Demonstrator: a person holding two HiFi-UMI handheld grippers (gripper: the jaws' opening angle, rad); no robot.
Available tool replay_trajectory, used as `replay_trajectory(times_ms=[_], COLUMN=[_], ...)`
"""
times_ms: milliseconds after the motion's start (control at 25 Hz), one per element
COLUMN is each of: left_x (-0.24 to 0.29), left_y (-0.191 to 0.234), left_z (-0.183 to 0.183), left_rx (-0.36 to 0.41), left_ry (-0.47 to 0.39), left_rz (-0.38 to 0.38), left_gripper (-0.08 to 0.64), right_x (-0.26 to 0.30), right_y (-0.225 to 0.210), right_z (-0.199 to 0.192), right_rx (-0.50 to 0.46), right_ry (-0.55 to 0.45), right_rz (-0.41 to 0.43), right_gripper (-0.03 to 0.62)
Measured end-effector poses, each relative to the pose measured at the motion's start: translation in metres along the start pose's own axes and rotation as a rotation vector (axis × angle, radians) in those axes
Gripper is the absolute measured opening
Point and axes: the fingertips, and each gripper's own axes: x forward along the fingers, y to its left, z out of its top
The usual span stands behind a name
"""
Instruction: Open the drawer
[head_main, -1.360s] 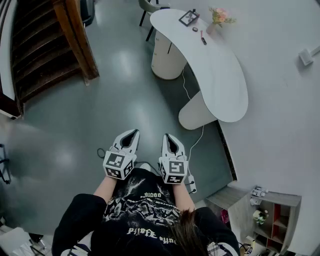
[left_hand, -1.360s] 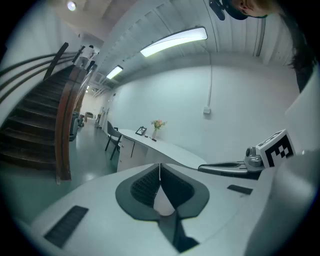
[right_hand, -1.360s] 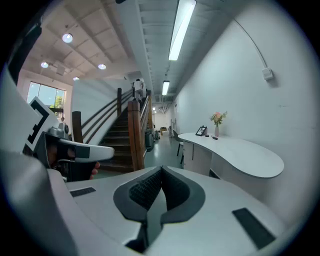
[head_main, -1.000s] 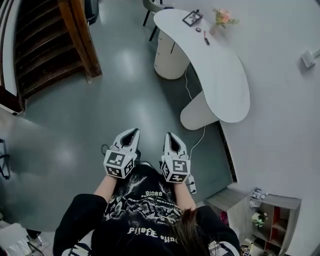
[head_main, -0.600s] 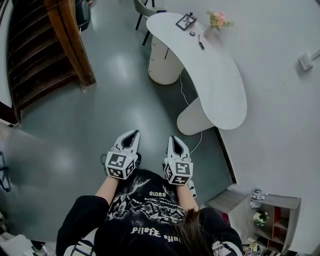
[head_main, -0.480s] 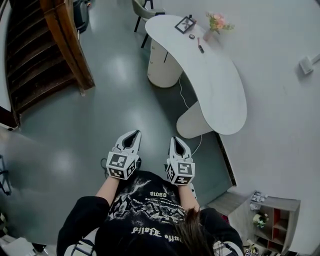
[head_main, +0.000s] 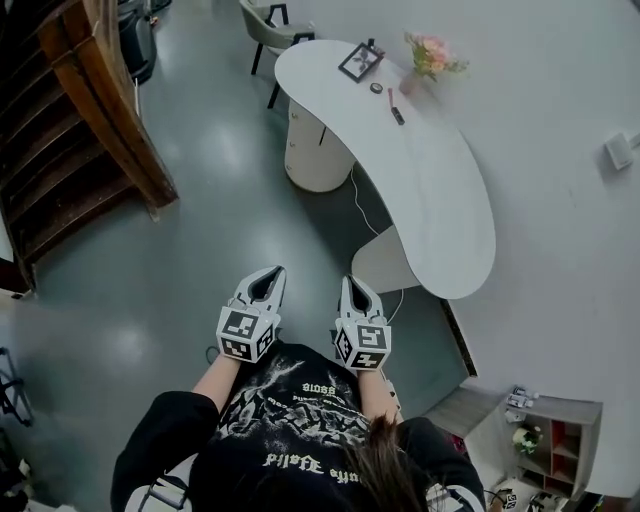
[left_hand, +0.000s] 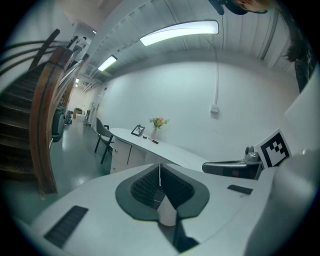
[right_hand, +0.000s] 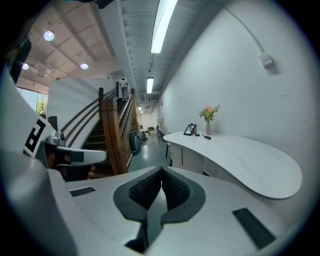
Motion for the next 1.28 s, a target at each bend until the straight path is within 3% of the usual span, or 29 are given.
replay_trajectory(times_ms=[400,680,1000,1280], left_x=[0.051,0.062,0.076,0.112], left_y=[0.062,0.085,0.122,0.165], left_z=[0.029,0.034,0.040,0.046], left_rx=[0.014,0.008,-0.018,-0.035], left_ry=[0.031,0.035,0.036,0.046], left_rz=[-0.062,-0.040,0.054,0.185], left_gripper=[0.026,0.026,0.028,0.027], right_x=[0.066,0.093,0.138,0.209], right_y=[0.010,0.016,0.017,0.002], right_z=[0.016,0.018,0.034,0.041], right_rx=[0.035,0.037,0.044,0.069], right_ry=[0.011,0.029,0.014,0.037], right_rz=[-0.060,-0.023,0.051,0.153], right_gripper=[0.026,0.026,0.026,0.026])
